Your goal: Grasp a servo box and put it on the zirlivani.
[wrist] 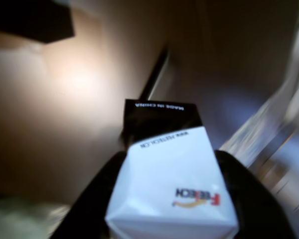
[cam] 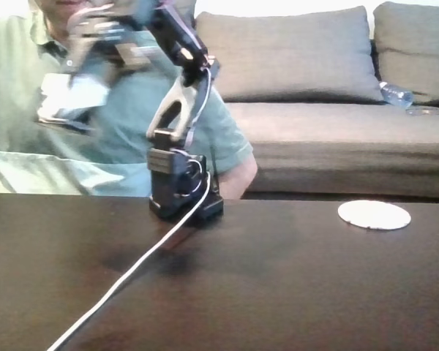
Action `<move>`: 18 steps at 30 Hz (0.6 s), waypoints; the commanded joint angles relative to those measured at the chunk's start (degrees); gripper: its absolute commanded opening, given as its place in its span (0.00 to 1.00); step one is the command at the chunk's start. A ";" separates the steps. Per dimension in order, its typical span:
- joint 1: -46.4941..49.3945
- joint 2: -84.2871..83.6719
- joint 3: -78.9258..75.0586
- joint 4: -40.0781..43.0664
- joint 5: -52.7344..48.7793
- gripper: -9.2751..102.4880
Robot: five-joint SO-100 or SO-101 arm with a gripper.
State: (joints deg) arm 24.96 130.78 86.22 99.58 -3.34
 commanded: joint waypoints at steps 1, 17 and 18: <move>-20.04 -2.64 -2.64 4.04 2.90 0.13; -79.80 -39.46 -19.42 3.96 4.75 0.13; -82.27 -42.19 -21.53 3.96 4.75 0.13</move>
State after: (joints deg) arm -50.01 93.87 70.93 99.58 1.93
